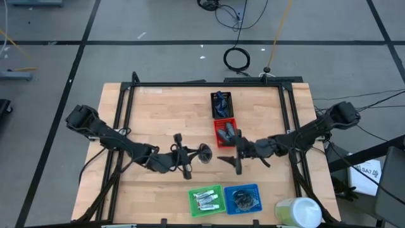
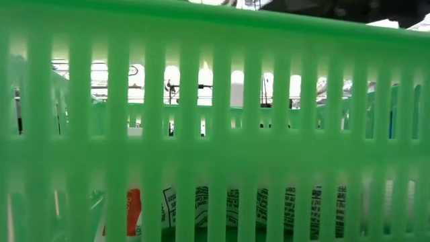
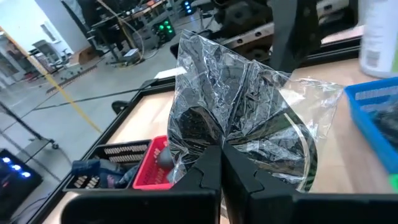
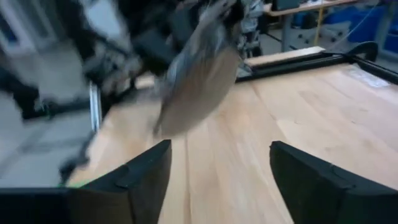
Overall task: Pick & Place Travel size toiletries
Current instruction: Put the black hairbrush into the blue bin
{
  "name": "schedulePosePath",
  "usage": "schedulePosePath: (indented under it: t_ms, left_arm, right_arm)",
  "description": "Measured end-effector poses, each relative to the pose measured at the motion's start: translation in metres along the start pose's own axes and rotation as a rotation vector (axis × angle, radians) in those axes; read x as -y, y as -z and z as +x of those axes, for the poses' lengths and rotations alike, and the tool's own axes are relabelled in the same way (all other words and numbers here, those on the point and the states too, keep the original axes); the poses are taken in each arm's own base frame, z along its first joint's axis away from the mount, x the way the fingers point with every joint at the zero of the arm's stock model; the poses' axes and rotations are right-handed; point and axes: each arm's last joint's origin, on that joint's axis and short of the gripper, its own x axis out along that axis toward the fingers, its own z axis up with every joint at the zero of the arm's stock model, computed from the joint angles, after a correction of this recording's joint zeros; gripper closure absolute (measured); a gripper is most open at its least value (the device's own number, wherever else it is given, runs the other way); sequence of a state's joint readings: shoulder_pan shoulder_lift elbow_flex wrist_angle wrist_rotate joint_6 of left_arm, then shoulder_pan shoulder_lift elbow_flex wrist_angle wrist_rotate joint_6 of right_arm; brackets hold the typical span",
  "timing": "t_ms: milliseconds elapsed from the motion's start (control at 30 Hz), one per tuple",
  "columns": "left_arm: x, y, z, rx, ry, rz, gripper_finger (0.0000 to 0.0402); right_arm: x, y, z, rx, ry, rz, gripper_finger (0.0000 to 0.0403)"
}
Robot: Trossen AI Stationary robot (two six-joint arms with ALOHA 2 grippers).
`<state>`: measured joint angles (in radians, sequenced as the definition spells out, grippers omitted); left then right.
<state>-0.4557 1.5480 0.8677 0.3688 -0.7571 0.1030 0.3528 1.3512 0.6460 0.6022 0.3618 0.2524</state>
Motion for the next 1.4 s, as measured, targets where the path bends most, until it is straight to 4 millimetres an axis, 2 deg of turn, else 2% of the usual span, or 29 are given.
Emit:
schedulePosePath:
  t_ms: [100, 267, 467, 867, 1100, 1400]
  left_arm:
    - [-0.002, 0.002, 0.003, -0.009, -0.016, -0.001, 0.0402]
    - [-0.007, 0.005, 0.007, -0.035, -0.033, -0.006, 0.0402]
    - [-0.012, 0.011, 0.012, -0.084, -0.052, -0.014, 0.0402]
    - [-0.015, 0.010, 0.014, -0.076, -0.051, -0.048, 0.0402]
    - [-0.015, 0.010, 0.014, -0.074, -0.050, -0.050, 0.0402]
    - [-0.014, 0.003, 0.014, -0.015, -0.028, -0.097, 0.0401]
  right_arm:
    - [0.009, -0.003, 0.009, 0.051, -0.022, 0.094, 0.0124]
    - [0.015, -0.001, 0.024, 0.100, -0.165, 0.189, 0.0105]
    - [0.019, 0.007, 0.033, 0.117, -0.168, 0.233, 0.0106]
    - [0.029, -0.002, 0.042, 0.090, -0.110, 0.231, 0.0122]
    - [0.030, -0.003, 0.043, 0.089, -0.102, 0.225, 0.0190]
    - [0.031, -0.003, 0.043, 0.091, -0.098, 0.187, 0.0349]
